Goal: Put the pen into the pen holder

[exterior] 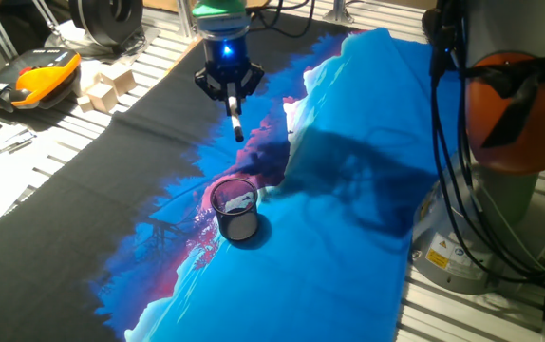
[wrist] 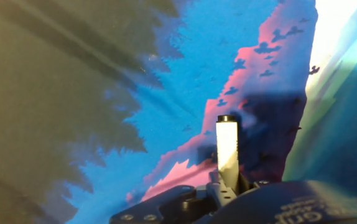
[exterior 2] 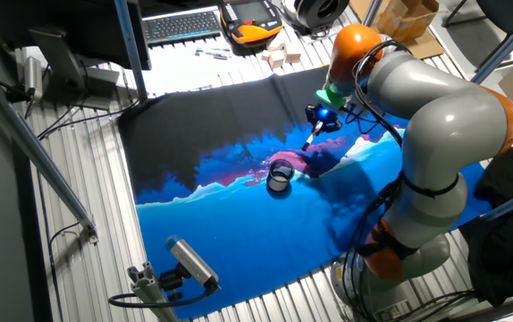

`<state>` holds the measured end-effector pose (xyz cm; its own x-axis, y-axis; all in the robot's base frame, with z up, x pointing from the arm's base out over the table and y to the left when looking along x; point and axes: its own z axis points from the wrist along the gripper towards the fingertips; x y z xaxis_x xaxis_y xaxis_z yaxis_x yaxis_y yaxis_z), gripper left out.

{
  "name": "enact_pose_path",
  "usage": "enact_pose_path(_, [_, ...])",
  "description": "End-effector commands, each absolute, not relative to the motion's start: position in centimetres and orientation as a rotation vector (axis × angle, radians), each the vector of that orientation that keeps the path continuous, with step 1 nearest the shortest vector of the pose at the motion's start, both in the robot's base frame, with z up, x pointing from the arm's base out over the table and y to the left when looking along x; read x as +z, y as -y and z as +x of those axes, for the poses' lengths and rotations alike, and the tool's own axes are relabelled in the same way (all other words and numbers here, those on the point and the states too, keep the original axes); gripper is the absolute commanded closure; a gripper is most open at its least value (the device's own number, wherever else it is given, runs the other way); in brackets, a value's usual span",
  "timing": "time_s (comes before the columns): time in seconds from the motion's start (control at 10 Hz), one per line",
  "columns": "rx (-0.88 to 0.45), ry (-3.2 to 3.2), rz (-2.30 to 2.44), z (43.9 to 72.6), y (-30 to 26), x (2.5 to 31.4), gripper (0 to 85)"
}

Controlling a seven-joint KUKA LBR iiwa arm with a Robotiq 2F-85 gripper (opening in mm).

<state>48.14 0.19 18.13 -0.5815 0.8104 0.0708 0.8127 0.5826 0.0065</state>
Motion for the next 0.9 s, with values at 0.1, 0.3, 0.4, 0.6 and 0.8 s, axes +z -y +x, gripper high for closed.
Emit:
enact_pose_path(0.1, [-0.051,2.751,-1.4,47.7,-0.2,18.3,85.0])
enact_pose_path(0.3, [0.021,2.77,-1.422,47.1,-0.8,18.1,85.0])
enact_pose_path(0.4, [0.058,2.773,-1.444,46.7,-1.2,17.9,85.0])
enact_pose_path(0.6, [0.108,2.763,-1.502,46.1,-2.0,17.5,85.0])
enact_pose_path(0.8, [0.133,2.742,-1.57,45.6,-2.5,17.2,85.0])
